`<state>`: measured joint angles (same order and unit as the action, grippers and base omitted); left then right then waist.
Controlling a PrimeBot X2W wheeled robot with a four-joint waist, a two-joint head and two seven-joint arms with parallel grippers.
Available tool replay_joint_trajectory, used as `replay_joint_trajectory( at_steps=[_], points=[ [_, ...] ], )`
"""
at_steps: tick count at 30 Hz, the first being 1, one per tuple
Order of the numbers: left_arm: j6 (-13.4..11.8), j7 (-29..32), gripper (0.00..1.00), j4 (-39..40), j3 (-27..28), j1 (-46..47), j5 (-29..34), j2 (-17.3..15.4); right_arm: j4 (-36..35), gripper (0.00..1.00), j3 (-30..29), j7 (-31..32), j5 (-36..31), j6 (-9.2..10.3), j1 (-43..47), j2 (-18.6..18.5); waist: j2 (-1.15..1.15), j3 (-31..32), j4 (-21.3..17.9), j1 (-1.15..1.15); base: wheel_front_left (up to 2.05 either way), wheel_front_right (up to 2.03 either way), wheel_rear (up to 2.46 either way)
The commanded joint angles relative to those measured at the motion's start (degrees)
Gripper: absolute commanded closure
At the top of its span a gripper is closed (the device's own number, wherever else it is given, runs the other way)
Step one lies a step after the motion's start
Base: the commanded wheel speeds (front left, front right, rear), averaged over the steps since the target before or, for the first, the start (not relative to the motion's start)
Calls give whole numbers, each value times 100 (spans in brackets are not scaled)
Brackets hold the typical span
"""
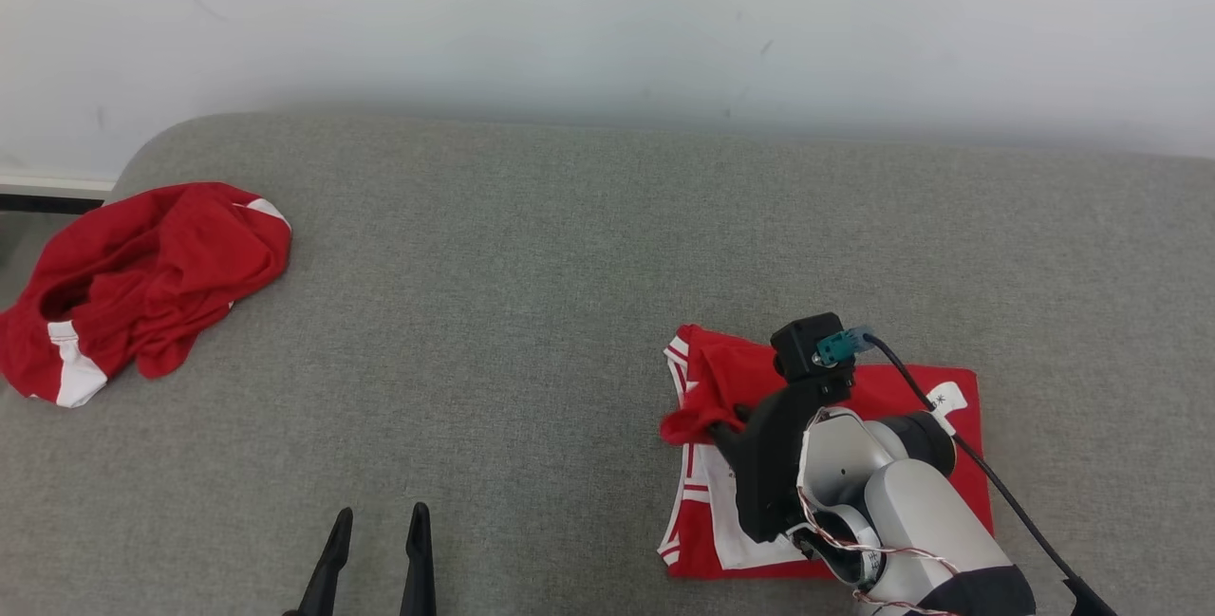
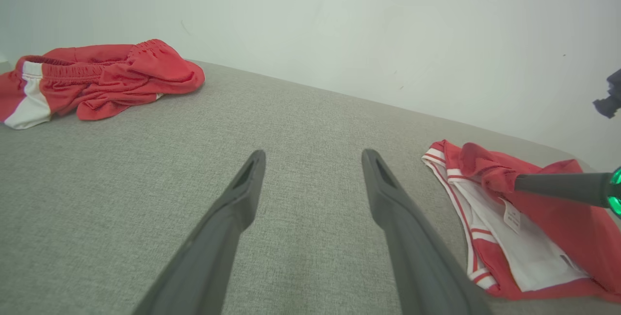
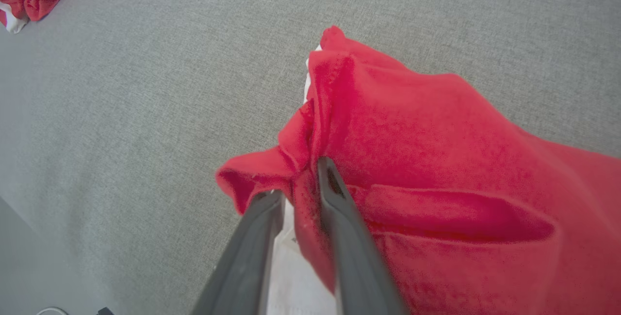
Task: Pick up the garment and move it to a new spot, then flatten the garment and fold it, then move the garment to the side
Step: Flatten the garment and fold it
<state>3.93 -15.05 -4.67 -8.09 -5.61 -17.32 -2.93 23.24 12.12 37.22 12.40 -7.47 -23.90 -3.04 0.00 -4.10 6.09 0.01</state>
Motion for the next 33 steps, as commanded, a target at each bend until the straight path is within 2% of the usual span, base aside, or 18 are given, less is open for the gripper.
replay_joint_trajectory(
  at_steps=[1,4,8,11,15,21,22,23,25,30,33],
  points=[
    [-23,-16,0,5,5,55,-32,6,26,0,5,-136,140,-2,-91,27,0,17,-25,-1,0,0,0],
    [-9,-16,0,-16,23,37,-23,6,67,0,101,-314,626,-2,-128,29,0,46,-77,-1,0,0,0],
    [-5,-16,0,-17,49,-28,-25,6,-179,0,187,-618,1631,-2,-281,24,0,83,-192,-1,0,0,0],
    [-25,-16,0,-5,44,-62,-29,6,-385,0,-2,-942,1906,-2,-388,22,0,104,-267,-1,0,0,0],
    [-27,-16,0,22,18,-76,-40,6,-553,0,-636,-1186,1291,-2,-390,23,0,127,-333,-1,0,0,0],
    [-40,-16,0,39,-28,-55,-51,6,-847,0,-1632,-976,-20,-2,170,-34,0,114,-335,-1,0,0,0],
    [-34,-16,0,36,-37,-48,-53,6,-898,17,-1750,-966,-161,-2,302,-43,0,114,-327,-1,0,0,0],
    [-24,-16,0,33,-45,-40,-56,6,-945,59,-1828,-944,-310,-2,432,-76,0,108,-320,-1,0,0,0],
    [-10,-16,0,34,-44,-13,-50,6,-1018,100,-1949,-943,-519,-2,635,-121,0,83,-318,-1,0,0,0],
    [-5,-16,0,34,-17,6,-8,6,-1042,100,-2019,-967,-843,-2,960,-109,0,78,-337,-1,0,0,0],
    [7,-16,0,19,7,-49,18,6,-954,100,-1799,-916,-923,-2,1155,-66,0,117,-372,-1,0,0,0]
  ],
)
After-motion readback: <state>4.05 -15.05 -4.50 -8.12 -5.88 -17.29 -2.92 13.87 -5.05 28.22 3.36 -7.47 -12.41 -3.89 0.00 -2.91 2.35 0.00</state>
